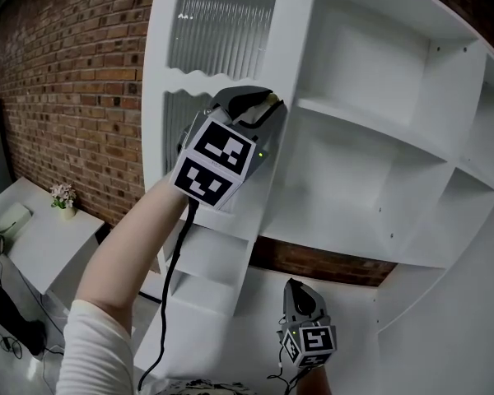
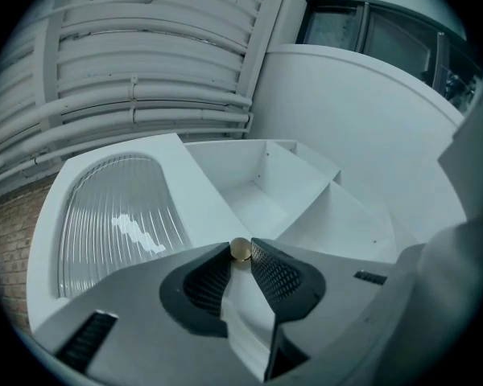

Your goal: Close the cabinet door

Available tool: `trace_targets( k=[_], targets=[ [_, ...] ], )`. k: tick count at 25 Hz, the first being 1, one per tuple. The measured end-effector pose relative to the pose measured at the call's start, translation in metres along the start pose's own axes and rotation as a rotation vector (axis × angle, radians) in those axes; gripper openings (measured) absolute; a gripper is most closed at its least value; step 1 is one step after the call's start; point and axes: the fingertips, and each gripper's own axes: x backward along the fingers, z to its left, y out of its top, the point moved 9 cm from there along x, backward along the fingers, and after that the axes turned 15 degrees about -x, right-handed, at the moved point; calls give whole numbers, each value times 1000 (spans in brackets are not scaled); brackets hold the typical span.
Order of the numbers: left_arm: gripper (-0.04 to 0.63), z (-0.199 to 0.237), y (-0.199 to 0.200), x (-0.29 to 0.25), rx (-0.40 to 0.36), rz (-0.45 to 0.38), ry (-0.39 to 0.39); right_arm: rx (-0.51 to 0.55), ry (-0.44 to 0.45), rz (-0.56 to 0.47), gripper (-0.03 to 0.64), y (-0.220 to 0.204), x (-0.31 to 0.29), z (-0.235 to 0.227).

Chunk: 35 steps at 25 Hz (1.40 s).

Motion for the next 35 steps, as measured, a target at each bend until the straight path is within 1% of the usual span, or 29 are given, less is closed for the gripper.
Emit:
trace_targets(
  k=[5, 12, 17, 20, 22, 25, 27, 32, 35],
  targets=[
    [94, -3, -6, -11, 8, -1, 29, -10, -21, 22, 6, -10, 3, -6],
    [94, -4, -11, -13, 1, -21, 42, -12, -49, 29, 6, -15, 5, -8],
    [97, -4, -14, -12, 45, -42, 35, -21, -53, 36, 6, -16, 4, 0],
    [97, -3, -16, -4, 104, -77, 20, -25, -53, 33, 6, -15, 2, 9],
    [91, -4, -20, 6, 135, -89, 10, -22, -49, 36, 6, -16, 0, 16],
    [10, -8, -32, 27, 149, -89, 12, -31, -38, 41, 6, -21, -3, 30],
    [9, -13, -43, 45, 167, -89, 4, -44, -24, 40, 6, -23, -5, 43],
    [9, -36, -68, 93, 196, -70, -59, -53, 6, -2, 6, -21, -11, 71],
    [9, -53, -84, 124, 250, -61, -93, -62, 4, -29, 6, -20, -14, 88]
  ],
)
